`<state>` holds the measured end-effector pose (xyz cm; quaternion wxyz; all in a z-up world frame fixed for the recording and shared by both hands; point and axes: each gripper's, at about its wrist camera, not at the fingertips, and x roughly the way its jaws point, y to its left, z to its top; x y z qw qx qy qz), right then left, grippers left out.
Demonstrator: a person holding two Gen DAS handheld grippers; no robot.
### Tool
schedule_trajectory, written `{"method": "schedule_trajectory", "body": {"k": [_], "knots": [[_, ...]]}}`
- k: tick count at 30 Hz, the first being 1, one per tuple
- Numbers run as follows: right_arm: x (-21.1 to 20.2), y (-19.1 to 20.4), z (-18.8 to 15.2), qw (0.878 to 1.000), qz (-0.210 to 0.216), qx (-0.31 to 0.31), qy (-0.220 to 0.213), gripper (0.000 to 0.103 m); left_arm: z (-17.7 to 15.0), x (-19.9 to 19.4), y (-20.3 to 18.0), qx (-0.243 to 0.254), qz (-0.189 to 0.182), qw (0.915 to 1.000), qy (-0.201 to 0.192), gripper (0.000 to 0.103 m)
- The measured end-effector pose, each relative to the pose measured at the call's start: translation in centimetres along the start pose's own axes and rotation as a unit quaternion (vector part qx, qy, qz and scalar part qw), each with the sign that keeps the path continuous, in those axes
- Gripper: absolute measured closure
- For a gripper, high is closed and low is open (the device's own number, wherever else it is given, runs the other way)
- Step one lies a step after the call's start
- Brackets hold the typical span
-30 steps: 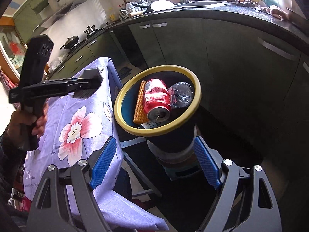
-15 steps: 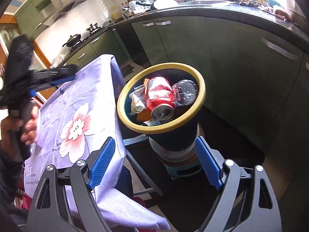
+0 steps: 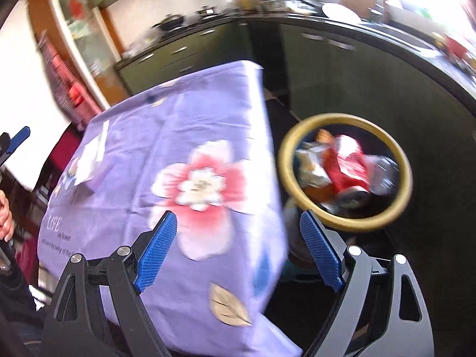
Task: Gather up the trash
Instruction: 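Grasp the white tissue on the pink box with the right gripper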
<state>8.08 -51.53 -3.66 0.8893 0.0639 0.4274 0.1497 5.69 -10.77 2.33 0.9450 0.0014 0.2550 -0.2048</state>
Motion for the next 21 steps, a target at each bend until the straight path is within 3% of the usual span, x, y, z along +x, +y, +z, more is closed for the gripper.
{"method": "schedule_trajectory", "body": {"k": [4, 9, 16, 21], "knots": [[2.2, 6.2, 2.5, 0.996, 0.056, -0.063, 0.002, 0.019, -1.4, -3.5, 5.2, -0.044, 0.065, 0.9966, -0.026, 0.007], [5.3, 14.5, 5.2, 0.983, 0.102, -0.149, 0.002, 0.018, -3.0, -6.1, 9.2, -0.072, 0.12, 0.9897, -0.033, 0.007], [10.6, 22.7, 7.8, 0.968, 0.106, -0.226, 0.018, 0.018, -4.4, -6.7, 11.6, -0.092, 0.129, 0.9871, -0.023, 0.007], [14.3, 24.9, 8.5, 0.964, 0.094, -0.243, 0.048, 0.022, -4.8, -6.5, 12.4, -0.093, 0.125, 0.9876, -0.017, 0.007]]}}
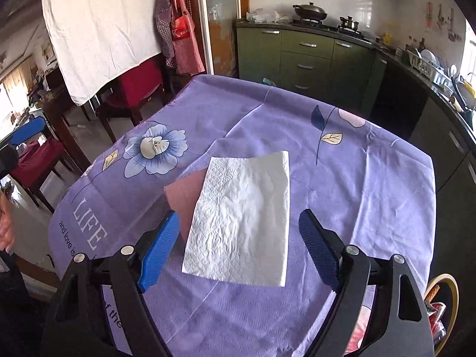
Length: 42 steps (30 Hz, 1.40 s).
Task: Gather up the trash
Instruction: 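Grasp the white tissue on the pink box with the right gripper, then carry the white tissue over the bin and open the right gripper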
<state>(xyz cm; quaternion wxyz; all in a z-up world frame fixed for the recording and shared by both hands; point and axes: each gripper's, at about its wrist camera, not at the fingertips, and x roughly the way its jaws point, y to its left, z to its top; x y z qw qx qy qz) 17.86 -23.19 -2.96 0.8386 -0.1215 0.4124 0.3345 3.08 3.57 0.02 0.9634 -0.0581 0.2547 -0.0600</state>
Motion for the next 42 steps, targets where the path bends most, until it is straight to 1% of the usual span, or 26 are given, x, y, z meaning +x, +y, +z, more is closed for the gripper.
{"method": "schedule_trajectory", "body": {"k": [3, 6, 10, 12, 14, 19, 21, 23, 24, 26, 29, 33, 42], "knots": [[1.4, -0.2, 0.3, 1.0, 0.0, 0.003, 0.014, 0.023, -0.1, 0.5, 0.2, -0.001, -0.005, 1.0, 0.006, 0.007], [2.4, -0.4, 0.4, 1.0, 0.0, 0.005, 0.026, 0.027, -0.3, 0.9, 0.3, 0.001, -0.009, 0.9999, 0.012, 0.007], [3.2, -0.5, 0.3, 0.999, 0.005, 0.008, 0.041, 0.035, -0.6, 1.5, 0.4, -0.001, -0.013, 0.9998, 0.018, 0.007], [3.2, -0.6, 0.2, 0.999, 0.009, 0.009, 0.042, 0.037, -0.7, 1.7, 0.6, -0.003, -0.015, 0.9997, 0.022, 0.007], [3.2, -0.5, 0.3, 0.999, 0.012, 0.009, 0.042, 0.044, -0.8, 1.9, 0.7, -0.005, -0.016, 0.9996, 0.024, 0.007], [3.0, -0.4, 0.4, 0.999, 0.011, 0.008, 0.043, 0.048, -0.9, 2.2, 0.6, -0.003, -0.018, 0.9994, 0.029, 0.007], [3.0, -0.4, 0.4, 0.999, 0.014, 0.013, 0.043, 0.055, -0.9, 2.2, 0.5, -0.003, -0.019, 0.9994, 0.03, 0.007], [2.9, -0.7, 0.4, 0.999, 0.018, 0.021, 0.043, 0.069, -1.0, 2.2, 0.4, -0.002, -0.02, 0.9993, 0.03, 0.007], [2.8, -0.8, 0.4, 0.999, 0.017, 0.024, 0.042, 0.072, -1.0, 2.2, 0.3, -0.002, -0.021, 0.9993, 0.03, 0.007], [2.7, -1.0, 0.4, 0.999, 0.013, 0.026, 0.04, 0.086, -1.1, 2.1, 0.3, -0.001, -0.021, 0.9993, 0.03, 0.007], [2.4, -1.3, 0.3, 0.999, 0.008, 0.033, 0.036, 0.098, -1.1, 2.1, 0.3, -0.001, -0.021, 0.9993, 0.03, 0.007], [1.7, -1.6, 0.1, 0.999, 0.002, 0.04, 0.024, 0.099, -1.1, 2.1, 0.2, -0.001, -0.021, 0.9993, 0.03, 0.007], [-0.8, -1.3, -0.7, 0.999, -0.021, 0.028, 0.003, 0.099, -0.8, 2.0, -0.8, 0.01, -0.027, 0.9991, 0.032, 0.007]]}}
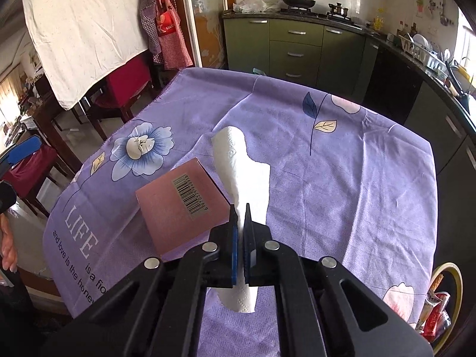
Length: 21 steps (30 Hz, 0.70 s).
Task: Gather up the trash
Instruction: 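Carry the white tissue over the bin and open the right gripper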
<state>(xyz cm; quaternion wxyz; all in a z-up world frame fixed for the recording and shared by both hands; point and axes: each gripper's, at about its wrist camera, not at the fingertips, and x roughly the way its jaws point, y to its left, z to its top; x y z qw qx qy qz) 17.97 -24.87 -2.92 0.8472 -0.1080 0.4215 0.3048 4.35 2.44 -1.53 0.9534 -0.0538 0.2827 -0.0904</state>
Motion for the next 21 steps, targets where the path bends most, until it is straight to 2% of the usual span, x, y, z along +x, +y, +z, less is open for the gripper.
{"method": "schedule_trajectory", "body": {"k": [6, 10, 12, 15, 21], "knots": [[-2.2, -1.1, -1.5, 1.0, -0.008, 0.009, -0.012, 0.099, 0.3, 0.0, -1.2, 0.011, -0.005, 0.9999, 0.002, 0.007], [-5.4, -4.0, -3.6, 0.999, -0.018, 0.041, -0.024, 0.099, 0.5, 0.3, -2.0, 0.015, -0.015, 0.9998, 0.005, 0.007], [-7.3, -6.7, -5.0, 0.996, -0.041, 0.07, -0.028, 0.099, 0.5, 0.5, -2.5, 0.018, -0.019, 0.9996, 0.007, 0.007], [-10.1, -12.8, -7.8, 0.986, -0.089, 0.135, -0.027, 0.099, 0.5, 1.1, -3.3, 0.024, -0.027, 0.9993, 0.011, 0.006], [-12.8, -25.4, -13.7, 0.952, -0.2, 0.232, 0.018, 0.099, 0.5, 2.6, -5.0, 0.033, -0.044, 0.9982, 0.024, 0.007]]}}
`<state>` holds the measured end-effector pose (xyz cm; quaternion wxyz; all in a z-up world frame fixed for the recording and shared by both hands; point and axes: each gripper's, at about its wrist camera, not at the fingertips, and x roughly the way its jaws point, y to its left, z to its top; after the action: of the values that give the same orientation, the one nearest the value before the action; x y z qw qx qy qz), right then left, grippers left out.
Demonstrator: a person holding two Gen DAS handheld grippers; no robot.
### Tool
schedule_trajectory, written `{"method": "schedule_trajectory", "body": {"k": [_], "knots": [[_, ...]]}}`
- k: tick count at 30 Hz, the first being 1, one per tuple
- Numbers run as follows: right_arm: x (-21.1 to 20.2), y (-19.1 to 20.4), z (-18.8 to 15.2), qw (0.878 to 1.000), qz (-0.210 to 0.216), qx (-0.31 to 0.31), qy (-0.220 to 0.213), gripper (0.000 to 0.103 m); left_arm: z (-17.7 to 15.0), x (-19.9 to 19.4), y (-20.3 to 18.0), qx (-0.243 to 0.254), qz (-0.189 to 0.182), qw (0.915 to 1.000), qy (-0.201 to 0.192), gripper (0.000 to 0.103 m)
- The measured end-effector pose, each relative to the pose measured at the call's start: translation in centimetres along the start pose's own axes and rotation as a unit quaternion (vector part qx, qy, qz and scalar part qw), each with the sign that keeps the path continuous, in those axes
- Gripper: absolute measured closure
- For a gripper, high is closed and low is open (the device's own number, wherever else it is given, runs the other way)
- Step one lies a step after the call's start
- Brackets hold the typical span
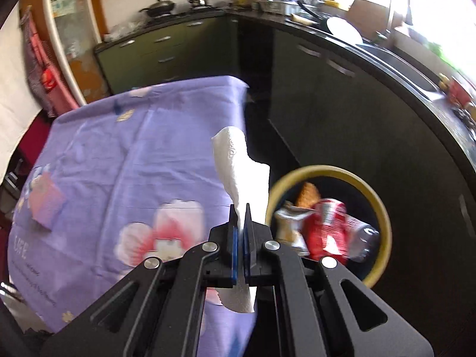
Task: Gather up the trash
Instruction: 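Carry the white tissue over the bin and open the right gripper, then grasp the pink tissue box with the left gripper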
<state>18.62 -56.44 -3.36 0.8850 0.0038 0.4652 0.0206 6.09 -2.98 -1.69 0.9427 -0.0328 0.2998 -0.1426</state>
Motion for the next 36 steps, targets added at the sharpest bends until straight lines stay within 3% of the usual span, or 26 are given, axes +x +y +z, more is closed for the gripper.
{"method": "schedule_trajectory", "body": {"k": [4, 9, 11, 14, 16, 19, 22, 28, 32, 36], "knots": [[3.3, -5.7, 0.1, 0.997, -0.057, 0.025, 0.035, 0.099, 0.2, 0.6, -0.9, 0.007, -0.005, 0.9999, 0.007, 0.007], [6.4, -8.8, -0.1, 0.993, -0.097, 0.033, 0.054, 0.097, 0.5, 1.1, -1.6, 0.015, -0.003, 0.9998, 0.011, 0.007], [7.1, -9.3, -0.2, 0.992, -0.108, 0.032, 0.06, 0.075, 0.6, 1.2, -1.5, 0.013, -0.003, 0.9998, 0.013, 0.007], [6.6, -9.6, -0.4, 0.993, -0.104, 0.038, 0.05, 0.061, 0.5, 1.3, -1.6, 0.014, -0.003, 0.9998, 0.015, 0.007], [5.1, -9.3, -0.7, 0.994, -0.091, 0.044, 0.033, 0.05, 0.4, 1.3, -1.6, 0.014, -0.003, 0.9998, 0.017, 0.007], [2.4, -6.8, -1.3, 0.996, -0.077, 0.042, 0.006, 0.049, 0.2, 1.5, -1.5, 0.012, -0.005, 0.9997, 0.019, 0.007], [-0.4, -4.3, -3.0, 0.998, -0.039, 0.047, -0.022, 0.041, -0.1, 1.8, -1.5, 0.014, -0.005, 0.9997, 0.022, 0.006], [-4.0, 0.7, -7.5, 0.997, 0.04, 0.042, -0.054, 0.039, -1.1, 4.0, -1.2, 0.028, -0.005, 0.9986, 0.046, 0.006], [-5.0, 2.4, -9.6, 0.991, 0.094, 0.063, -0.07, 0.039, -1.7, 5.9, -0.7, 0.039, 0.016, 0.9976, 0.055, 0.006], [-5.3, 3.7, -10.7, 0.988, 0.115, 0.068, -0.075, 0.039, -2.2, 8.3, 0.1, 0.037, 0.02, 0.9962, 0.076, 0.006]]}}
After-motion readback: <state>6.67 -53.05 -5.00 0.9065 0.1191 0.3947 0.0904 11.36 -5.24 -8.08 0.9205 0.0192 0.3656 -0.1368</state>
